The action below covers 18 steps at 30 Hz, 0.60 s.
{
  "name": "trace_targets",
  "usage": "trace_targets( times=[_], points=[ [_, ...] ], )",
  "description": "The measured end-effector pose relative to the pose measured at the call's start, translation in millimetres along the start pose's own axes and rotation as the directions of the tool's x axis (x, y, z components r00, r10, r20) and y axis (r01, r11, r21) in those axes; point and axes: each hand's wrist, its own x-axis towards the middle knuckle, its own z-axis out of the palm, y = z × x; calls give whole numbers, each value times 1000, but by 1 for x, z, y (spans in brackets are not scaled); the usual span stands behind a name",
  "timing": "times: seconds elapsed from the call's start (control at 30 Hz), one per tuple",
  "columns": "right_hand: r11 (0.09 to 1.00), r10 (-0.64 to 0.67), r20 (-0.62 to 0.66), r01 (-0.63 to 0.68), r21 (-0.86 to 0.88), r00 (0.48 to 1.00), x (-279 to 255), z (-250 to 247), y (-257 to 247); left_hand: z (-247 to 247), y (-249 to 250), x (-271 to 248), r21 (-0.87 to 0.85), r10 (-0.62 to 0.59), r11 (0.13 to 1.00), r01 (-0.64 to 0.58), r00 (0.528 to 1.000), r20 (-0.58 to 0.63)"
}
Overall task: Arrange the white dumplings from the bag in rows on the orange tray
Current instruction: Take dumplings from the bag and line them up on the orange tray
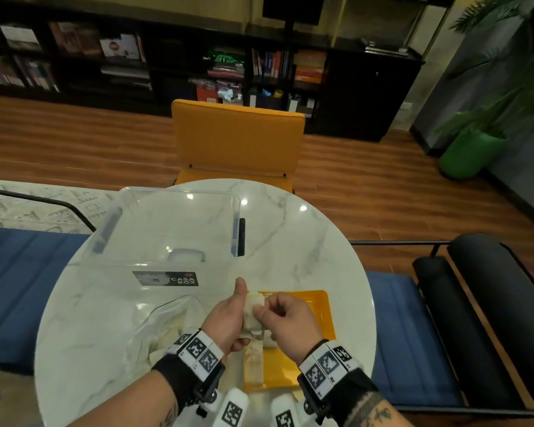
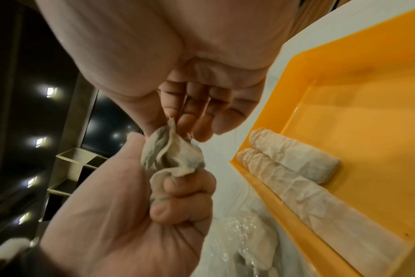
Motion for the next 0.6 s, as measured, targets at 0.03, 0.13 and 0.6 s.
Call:
trace_targets(
  times=[0.03, 0.13, 0.6],
  points=[
    [1000, 7, -16, -7, 17, 1000, 0, -2, 0, 0, 1, -2, 1, -5, 1000, 5, 1000, 1],
    [996, -4, -77, 11, 86, 997, 0, -9, -5, -1, 3, -8, 15, 67, 998, -67, 998, -5],
    [999, -39, -41, 40, 25, 998, 0, -16, 0, -2, 4, -10, -31, 190, 981, -190, 982, 17]
  ],
)
